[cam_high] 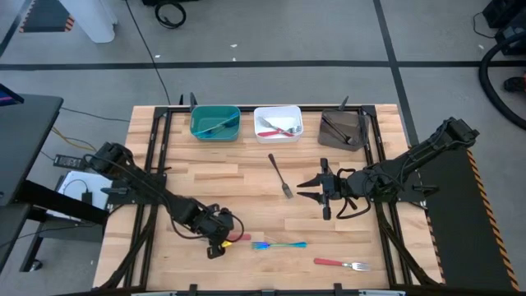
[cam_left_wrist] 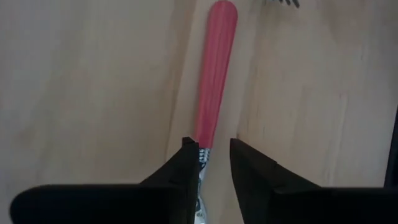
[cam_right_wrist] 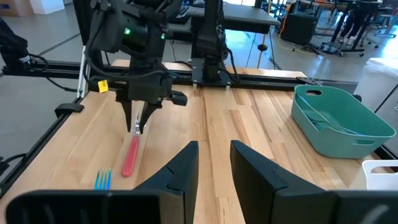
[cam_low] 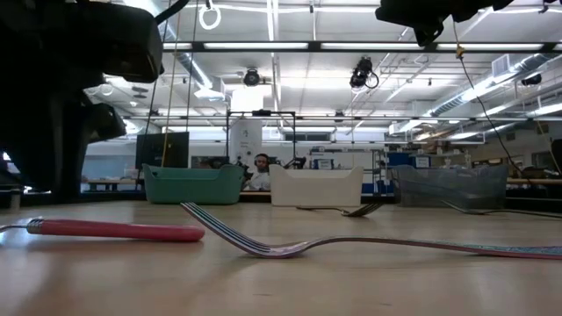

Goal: Sort silverware by color (type)
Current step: Put the red fork into the white bin

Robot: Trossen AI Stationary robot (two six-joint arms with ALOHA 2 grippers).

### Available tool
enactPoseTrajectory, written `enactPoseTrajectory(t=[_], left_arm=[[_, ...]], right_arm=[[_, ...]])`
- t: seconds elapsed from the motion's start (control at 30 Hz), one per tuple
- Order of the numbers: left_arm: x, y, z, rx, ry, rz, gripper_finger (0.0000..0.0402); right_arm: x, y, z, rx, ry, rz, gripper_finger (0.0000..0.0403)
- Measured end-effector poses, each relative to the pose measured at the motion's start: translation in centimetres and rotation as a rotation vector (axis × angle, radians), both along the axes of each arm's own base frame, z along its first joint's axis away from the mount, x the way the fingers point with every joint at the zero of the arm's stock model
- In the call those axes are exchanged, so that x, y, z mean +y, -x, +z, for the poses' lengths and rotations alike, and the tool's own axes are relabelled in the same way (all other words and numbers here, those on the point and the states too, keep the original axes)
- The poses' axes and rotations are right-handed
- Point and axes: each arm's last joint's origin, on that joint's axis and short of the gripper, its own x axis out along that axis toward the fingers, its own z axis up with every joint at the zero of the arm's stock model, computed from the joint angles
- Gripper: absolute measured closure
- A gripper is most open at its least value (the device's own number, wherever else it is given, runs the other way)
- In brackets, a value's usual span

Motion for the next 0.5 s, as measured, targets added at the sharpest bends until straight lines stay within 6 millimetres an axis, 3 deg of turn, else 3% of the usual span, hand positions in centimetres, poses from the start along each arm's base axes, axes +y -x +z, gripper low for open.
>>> enactPoseTrajectory(t=[0.5], left_arm=[[-0.5, -0.5, -3.4, 0.075, -0.09, 0.066, 0.0308]], right_arm=[[0.0, 0.0, -0.1, 0.005, 0.002, 0.001, 0.0301]])
